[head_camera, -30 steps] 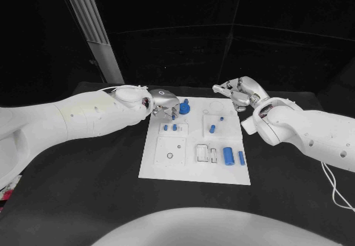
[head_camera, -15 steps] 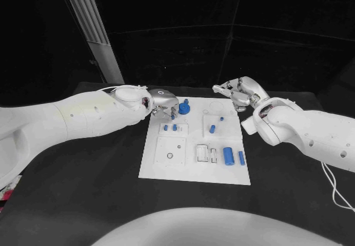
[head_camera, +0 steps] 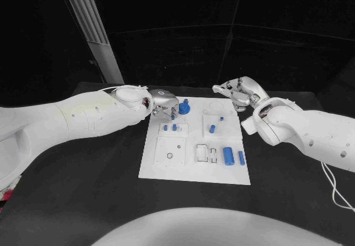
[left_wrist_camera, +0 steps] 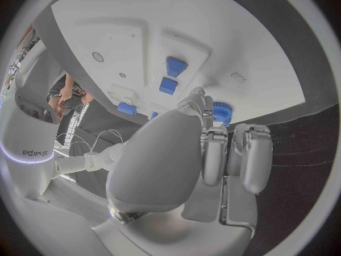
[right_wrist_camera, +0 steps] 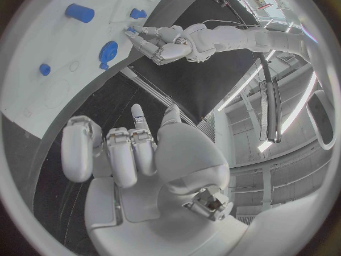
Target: Assemble the parts on the task board
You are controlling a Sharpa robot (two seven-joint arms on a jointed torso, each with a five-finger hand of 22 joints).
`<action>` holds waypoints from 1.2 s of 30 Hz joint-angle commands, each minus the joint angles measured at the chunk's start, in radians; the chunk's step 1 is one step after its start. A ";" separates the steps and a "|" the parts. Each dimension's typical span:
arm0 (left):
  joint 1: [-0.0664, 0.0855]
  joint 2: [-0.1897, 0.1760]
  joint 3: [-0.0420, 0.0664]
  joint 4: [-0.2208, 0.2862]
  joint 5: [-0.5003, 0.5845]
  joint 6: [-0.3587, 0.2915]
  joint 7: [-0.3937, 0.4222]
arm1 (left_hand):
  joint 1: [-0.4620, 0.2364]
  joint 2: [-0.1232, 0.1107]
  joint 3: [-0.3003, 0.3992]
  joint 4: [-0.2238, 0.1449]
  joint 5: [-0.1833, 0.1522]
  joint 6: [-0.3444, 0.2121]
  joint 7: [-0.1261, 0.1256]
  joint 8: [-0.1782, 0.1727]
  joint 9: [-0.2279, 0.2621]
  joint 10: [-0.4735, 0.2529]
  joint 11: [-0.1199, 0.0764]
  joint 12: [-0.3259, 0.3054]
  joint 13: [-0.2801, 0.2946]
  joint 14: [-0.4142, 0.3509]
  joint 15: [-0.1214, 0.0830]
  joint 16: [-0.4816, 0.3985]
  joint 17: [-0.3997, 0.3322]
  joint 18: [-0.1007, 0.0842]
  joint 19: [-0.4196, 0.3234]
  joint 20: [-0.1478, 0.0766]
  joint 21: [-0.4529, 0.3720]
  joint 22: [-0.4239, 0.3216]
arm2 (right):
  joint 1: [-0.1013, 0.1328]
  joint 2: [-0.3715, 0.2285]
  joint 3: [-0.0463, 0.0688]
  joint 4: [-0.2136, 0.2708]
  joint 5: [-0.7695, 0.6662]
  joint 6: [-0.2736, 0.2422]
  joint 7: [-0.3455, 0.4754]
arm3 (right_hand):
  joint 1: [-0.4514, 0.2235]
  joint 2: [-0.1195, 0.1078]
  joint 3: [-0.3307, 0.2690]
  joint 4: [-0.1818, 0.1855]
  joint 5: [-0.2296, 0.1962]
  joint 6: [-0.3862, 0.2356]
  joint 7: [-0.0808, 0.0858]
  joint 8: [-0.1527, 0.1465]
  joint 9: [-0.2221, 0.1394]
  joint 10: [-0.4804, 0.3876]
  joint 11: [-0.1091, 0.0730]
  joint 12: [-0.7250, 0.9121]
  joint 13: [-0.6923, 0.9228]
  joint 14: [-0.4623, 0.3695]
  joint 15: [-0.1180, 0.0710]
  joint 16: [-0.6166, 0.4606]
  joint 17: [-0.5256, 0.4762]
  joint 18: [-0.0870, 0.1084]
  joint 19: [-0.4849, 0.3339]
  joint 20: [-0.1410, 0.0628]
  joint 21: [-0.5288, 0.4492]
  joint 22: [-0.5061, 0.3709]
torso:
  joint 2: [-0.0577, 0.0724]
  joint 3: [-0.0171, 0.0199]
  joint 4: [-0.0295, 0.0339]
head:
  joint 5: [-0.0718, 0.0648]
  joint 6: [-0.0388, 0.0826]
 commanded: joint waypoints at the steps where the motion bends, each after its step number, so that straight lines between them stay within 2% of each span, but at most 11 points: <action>1: -0.001 0.003 -0.001 -0.004 -0.003 0.018 -0.003 | 0.002 0.005 0.004 -0.001 0.002 0.002 0.000 0.004 0.001 0.006 -0.002 -0.004 0.001 0.104 0.004 0.003 0.263 0.001 0.087 0.005 -0.005 0.253 | 0.002 -0.001 0.001 0.002 0.002 0.005 0.004 | 0.001 0.006 -0.006 0.000 0.005 -0.003 -0.001 0.000 -0.001 0.040 -0.006 -0.007 0.083 0.104 -0.007 0.002 0.263 0.015 -0.006 -0.003 -0.005 0.175 | 0.000 -0.0005 0.0008 | -0.002 0.000; 11: -0.001 0.003 -0.001 -0.006 -0.004 0.037 -0.008 | 0.005 -0.003 0.005 -0.003 0.002 0.000 0.000 0.001 0.000 0.006 -0.003 -0.008 0.001 0.104 0.003 0.003 0.263 0.001 0.086 0.005 -0.006 0.253 | 0.002 0.000 0.001 0.002 0.002 0.005 0.004 | 0.001 0.006 -0.006 0.000 0.005 -0.003 -0.001 0.000 -0.001 0.040 -0.006 -0.007 0.083 0.104 -0.007 0.002 0.263 0.015 -0.006 -0.003 -0.005 0.175 | 0.000 -0.0005 0.0008 | -0.002 0.000; 19: -0.001 0.005 -0.001 -0.012 -0.004 0.033 -0.006 | 0.001 -0.051 -0.011 -0.004 0.002 -0.018 0.007 -0.012 -0.006 -0.009 0.009 -0.028 0.001 0.104 0.010 0.003 0.263 0.004 0.078 0.007 -0.016 0.249 | 0.002 0.000 0.001 0.002 0.002 0.005 0.004 | 0.002 0.007 -0.006 0.000 0.006 -0.003 -0.001 0.001 -0.001 0.041 -0.006 -0.006 0.084 0.104 -0.007 0.002 0.263 0.015 -0.006 -0.003 -0.006 0.175 | 0.000 -0.0004 0.0006 | -0.003 0.000; 27: -0.001 0.004 -0.001 -0.013 -0.004 0.039 -0.001 | -0.011 -0.071 -0.021 0.000 0.002 -0.030 0.012 -0.018 -0.009 -0.015 0.014 -0.039 0.001 0.104 0.015 0.003 0.263 0.007 0.069 0.011 -0.027 0.245 | 0.002 0.000 0.001 0.002 0.002 0.005 0.004 | 0.002 0.007 -0.006 0.000 0.006 -0.003 -0.001 0.001 -0.001 0.041 -0.006 -0.005 0.084 0.104 -0.007 0.002 0.263 0.015 -0.006 -0.003 -0.005 0.175 | 0.000 -0.0004 0.0008 | -0.003 0.000; 31: -0.001 0.003 -0.001 -0.013 -0.004 0.036 -0.001 | -0.021 -0.094 -0.032 0.000 0.002 -0.060 0.019 -0.025 -0.016 -0.034 0.020 -0.053 0.000 0.104 0.019 0.003 0.263 0.011 0.058 0.014 -0.041 0.239 | 0.002 0.000 0.001 0.002 0.002 0.006 0.004 | 0.002 0.007 -0.006 0.000 0.006 -0.003 -0.001 0.001 -0.001 0.041 -0.006 -0.005 0.084 0.104 -0.007 0.002 0.263 0.015 -0.006 -0.003 -0.005 0.175 | -0.001 -0.0006 0.0013 | -0.003 0.000; 36: -0.001 0.002 -0.001 -0.012 -0.004 0.029 0.000 | -0.025 -0.103 -0.037 -0.001 0.003 -0.083 0.024 -0.024 -0.019 -0.047 0.025 -0.061 0.001 0.104 0.023 0.003 0.263 0.013 0.053 0.018 -0.047 0.237 | 0.002 0.000 0.001 0.002 0.002 0.007 0.004 | 0.002 0.007 -0.006 0.000 0.006 -0.003 -0.001 0.001 -0.001 0.041 -0.006 -0.005 0.084 0.104 -0.007 0.002 0.263 0.015 -0.006 -0.003 -0.005 0.175 | -0.001 -0.0006 0.0013 | -0.003 0.000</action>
